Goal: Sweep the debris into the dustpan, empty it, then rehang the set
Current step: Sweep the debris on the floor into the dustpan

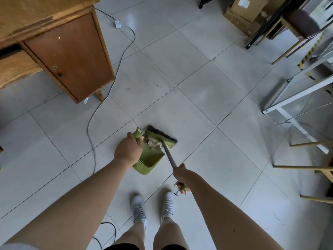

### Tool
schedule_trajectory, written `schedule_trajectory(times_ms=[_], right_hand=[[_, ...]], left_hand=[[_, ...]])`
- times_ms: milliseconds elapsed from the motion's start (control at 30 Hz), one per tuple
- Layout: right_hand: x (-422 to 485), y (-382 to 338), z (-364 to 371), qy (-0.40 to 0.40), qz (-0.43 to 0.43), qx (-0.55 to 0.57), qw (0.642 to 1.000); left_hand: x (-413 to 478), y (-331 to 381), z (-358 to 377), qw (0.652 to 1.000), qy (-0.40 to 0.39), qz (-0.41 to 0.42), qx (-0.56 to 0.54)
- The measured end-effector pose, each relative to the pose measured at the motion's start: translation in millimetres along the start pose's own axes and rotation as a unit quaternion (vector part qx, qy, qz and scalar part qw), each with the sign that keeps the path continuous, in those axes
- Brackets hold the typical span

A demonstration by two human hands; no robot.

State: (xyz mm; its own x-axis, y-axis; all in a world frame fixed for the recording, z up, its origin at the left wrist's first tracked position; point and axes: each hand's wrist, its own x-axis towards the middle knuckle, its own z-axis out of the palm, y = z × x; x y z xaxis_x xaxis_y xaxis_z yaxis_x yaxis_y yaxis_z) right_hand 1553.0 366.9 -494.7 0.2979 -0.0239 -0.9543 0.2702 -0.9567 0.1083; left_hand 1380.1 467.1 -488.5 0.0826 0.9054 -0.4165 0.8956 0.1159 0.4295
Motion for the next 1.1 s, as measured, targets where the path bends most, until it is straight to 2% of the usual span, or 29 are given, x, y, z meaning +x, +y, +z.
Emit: schedule_trajectory(times_ms=[133,367,533,733,900,1100], right_hand=[[0,25,11,-0.015,-0.034,-0.051,0.998],[-25,54,1,0.024,-0.143,-0.123,0.982],[-41,64,-21,0.059,-0.139,-0.117,0.982],[-51,86,-19,0.056,-0.113,-0.009,0.992],[-53,105,-24,0.083,-0.129,0.014,0.988],[-32,130,-16,0.052,-0.103,0.111,0.987]], left_hand=[[-13,-3,6,1.000,-0.001,0.000,-0.001],[-46,1,19,0.998,-0.017,-0.032,-0.053],[-80,-3,32,0.998,-0.005,-0.024,-0.051],[-122,-8,42,0.998,0.012,-0.031,-0.058],[-161,-19,43,0.996,0.019,-0.043,-0.082],[-208,-30,59,0.995,0.016,-0.049,-0.082]])
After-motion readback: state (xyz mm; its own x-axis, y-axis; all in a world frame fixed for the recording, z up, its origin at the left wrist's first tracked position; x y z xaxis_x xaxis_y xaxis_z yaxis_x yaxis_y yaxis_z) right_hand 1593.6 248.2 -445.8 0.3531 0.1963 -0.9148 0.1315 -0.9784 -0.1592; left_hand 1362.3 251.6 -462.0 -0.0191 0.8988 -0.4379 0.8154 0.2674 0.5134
